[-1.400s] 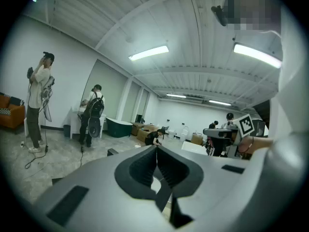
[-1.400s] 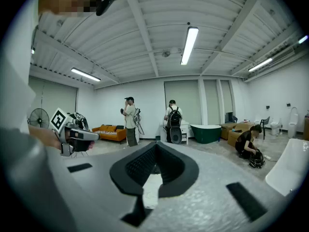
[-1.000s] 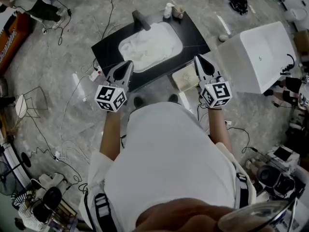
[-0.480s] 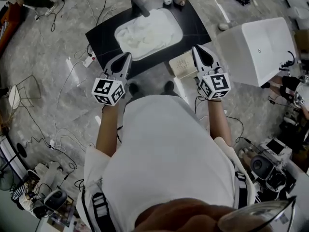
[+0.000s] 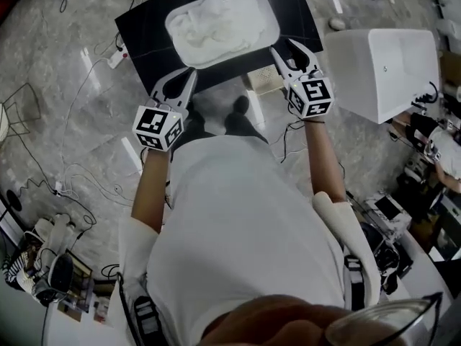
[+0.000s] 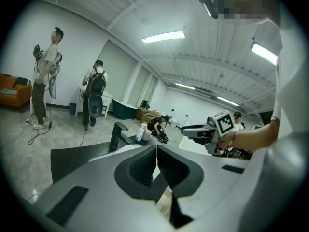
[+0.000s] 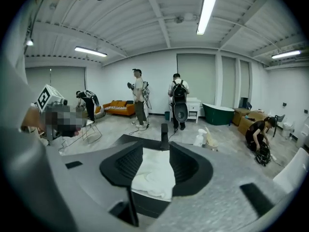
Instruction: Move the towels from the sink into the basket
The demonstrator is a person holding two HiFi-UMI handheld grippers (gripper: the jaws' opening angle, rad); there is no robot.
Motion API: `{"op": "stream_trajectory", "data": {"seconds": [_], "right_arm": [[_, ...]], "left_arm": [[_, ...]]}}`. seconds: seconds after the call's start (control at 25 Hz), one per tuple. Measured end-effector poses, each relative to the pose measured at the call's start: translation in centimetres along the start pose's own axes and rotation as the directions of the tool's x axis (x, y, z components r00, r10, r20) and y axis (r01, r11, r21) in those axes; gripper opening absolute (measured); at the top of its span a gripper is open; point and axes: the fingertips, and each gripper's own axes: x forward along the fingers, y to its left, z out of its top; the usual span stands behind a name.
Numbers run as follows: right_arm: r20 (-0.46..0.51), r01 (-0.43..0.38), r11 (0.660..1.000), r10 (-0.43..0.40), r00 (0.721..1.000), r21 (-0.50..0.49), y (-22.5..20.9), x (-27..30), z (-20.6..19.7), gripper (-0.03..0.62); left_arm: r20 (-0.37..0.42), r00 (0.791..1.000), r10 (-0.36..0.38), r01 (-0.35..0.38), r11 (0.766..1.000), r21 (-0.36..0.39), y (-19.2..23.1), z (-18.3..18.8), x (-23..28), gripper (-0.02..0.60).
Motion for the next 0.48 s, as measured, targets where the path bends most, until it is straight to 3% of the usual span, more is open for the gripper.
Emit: {"op": "stream_trajectory", "data": {"seconds": [0.2,0.48], "right_arm": [[-0.136,-0.054,0.998,0.051,0.989,-0.013,-0.3,8.3,-5.2,0.229],[-0.320,-0.104,0.995,0.101,0.942,0.007,-0.1,18.6,-13.6,0.307]], "left_arm": [[-0.029,1.000,-0.004,0.003,1.000,-0.012,2.1,-2.1,1.8,0.009],[-0.055,0.998,-0.007,0.005,0.999,-0.044,4.9,-5.3,3.9,0.011]]}}
